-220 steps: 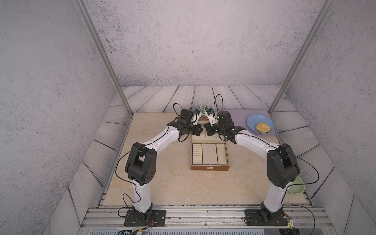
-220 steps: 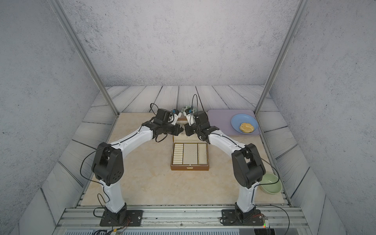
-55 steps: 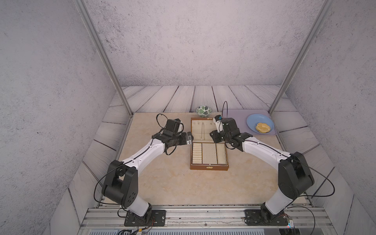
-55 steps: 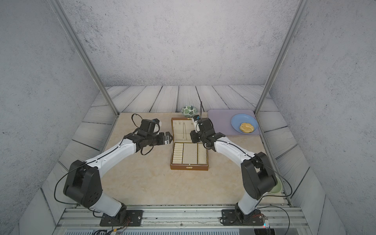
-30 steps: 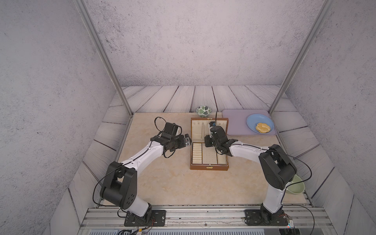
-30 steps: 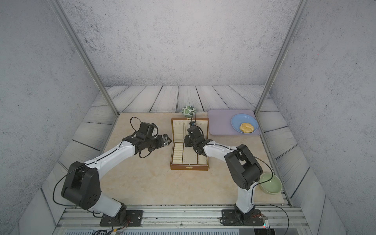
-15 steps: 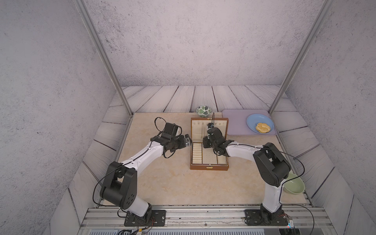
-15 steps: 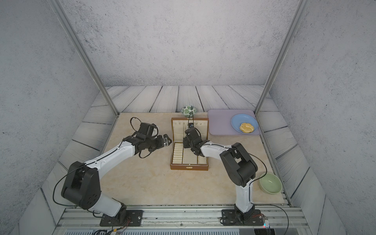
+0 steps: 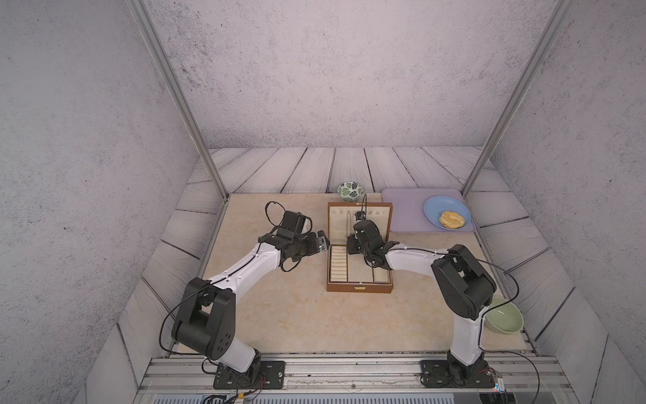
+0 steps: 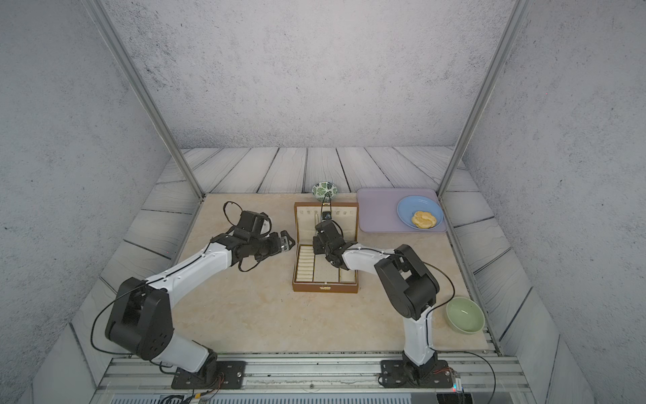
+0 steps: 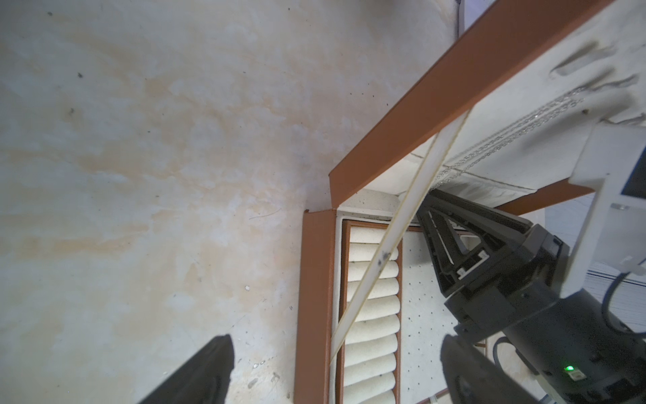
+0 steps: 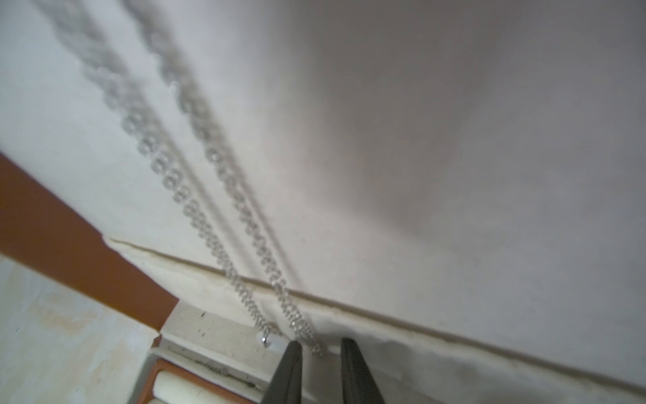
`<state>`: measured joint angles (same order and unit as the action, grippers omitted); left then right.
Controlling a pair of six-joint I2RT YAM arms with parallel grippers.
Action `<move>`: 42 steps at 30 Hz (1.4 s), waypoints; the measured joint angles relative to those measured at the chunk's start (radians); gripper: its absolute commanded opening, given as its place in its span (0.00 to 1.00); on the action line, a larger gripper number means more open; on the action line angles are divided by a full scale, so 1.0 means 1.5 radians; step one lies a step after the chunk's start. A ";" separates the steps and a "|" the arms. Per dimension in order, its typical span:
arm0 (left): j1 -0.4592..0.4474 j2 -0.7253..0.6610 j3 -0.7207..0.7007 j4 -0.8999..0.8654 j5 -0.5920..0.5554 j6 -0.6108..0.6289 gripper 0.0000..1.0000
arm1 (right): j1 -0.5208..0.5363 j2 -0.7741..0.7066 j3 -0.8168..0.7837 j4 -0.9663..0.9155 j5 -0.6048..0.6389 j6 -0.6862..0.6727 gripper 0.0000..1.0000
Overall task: Put jewelry chain into jewelry box
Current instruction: Adjust the necklace in the storage slot.
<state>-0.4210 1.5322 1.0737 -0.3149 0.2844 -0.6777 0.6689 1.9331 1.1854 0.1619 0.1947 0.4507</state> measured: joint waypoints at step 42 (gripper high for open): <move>0.005 0.000 0.000 0.000 0.013 -0.001 0.98 | -0.013 -0.072 -0.013 0.006 0.133 -0.077 0.00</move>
<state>-0.4141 1.5322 1.0737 -0.3145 0.3035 -0.6792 0.6498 1.8256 1.1656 0.1715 0.3946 0.3347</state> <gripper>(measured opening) 0.980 0.048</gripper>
